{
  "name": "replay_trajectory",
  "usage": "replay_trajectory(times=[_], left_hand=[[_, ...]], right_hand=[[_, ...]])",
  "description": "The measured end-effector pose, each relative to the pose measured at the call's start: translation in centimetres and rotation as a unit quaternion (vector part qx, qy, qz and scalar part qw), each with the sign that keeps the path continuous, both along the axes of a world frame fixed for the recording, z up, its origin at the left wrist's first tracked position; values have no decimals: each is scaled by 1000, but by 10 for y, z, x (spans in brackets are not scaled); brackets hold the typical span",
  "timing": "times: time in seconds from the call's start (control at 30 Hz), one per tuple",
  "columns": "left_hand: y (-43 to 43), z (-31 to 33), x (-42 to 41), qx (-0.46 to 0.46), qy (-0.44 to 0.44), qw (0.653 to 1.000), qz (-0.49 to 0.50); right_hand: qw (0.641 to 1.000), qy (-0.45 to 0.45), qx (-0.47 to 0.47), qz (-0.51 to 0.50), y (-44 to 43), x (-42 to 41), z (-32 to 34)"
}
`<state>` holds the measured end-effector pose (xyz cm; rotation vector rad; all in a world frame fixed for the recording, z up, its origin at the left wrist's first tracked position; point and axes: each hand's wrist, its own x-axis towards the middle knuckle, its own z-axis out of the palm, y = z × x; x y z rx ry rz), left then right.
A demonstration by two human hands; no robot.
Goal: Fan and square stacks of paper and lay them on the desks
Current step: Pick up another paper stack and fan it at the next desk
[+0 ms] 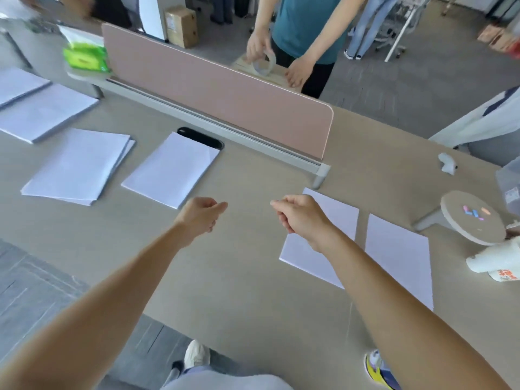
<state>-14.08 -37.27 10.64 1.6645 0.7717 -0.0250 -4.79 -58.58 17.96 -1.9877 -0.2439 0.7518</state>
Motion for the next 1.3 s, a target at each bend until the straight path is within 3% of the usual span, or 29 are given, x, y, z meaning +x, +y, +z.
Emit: replay_trajectory(times=[0.27, 0.63, 0.83, 1.0, 1.13, 1.3], left_hand=[[108, 22, -69, -41, -18, 987, 156], [213, 32, -149, 34, 14, 962, 271], [312, 1, -146, 29, 35, 966, 256], [441, -54, -110, 60, 82, 968, 231], [531, -97, -80, 98, 184, 967, 146], [590, -122, -64, 81, 220, 966, 106]], right_hand=[[993, 61, 79, 60, 138, -29, 1], [965, 210, 106, 113, 291, -60, -32], [963, 243, 70, 89, 386, -61, -69], [965, 257, 49, -4, 484, -45, -110], [970, 228, -46, -66, 548, -33, -147], [958, 209, -153, -123, 586, -25, -177]])
